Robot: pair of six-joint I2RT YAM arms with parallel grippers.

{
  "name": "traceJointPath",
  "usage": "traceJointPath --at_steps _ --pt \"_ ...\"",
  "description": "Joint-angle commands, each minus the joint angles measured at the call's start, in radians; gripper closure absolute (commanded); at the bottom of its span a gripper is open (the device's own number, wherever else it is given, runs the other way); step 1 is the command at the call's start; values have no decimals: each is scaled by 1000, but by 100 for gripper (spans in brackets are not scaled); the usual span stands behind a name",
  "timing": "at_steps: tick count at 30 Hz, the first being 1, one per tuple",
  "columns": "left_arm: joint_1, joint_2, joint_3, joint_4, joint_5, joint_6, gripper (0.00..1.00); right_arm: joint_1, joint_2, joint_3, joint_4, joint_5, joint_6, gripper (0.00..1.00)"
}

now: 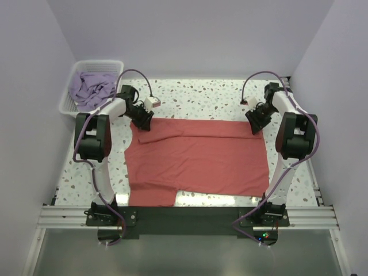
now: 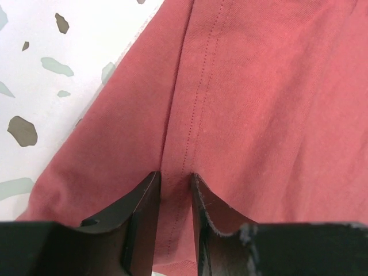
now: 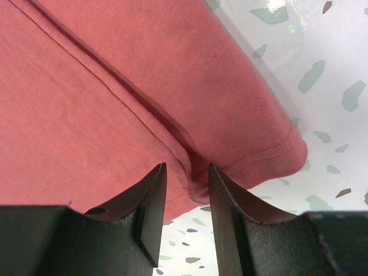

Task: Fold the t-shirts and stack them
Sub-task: Fold the tshirt

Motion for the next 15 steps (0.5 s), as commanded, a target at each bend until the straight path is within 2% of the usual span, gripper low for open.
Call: traceJointPath --at_steps 1,4,7,11,15 --pt "-7 -64 0 -22 46 23 67 -3 -32 -15 -20 9 -19 61" --pt "-13 -71 3 -23 57 26 74 -2 -38 -22 -19 9 -19 61" --pt "-16 -80 10 -55 80 46 89 -3 -42 -24 -19 9 -19 62" --pt "-23 -115 4 -94 108 79 100 -3 -52 -27 -26 9 -22 62" --pt "-35 -161 -26 -144 131 155 100 -3 -61 -47 -36 26 -37 65"
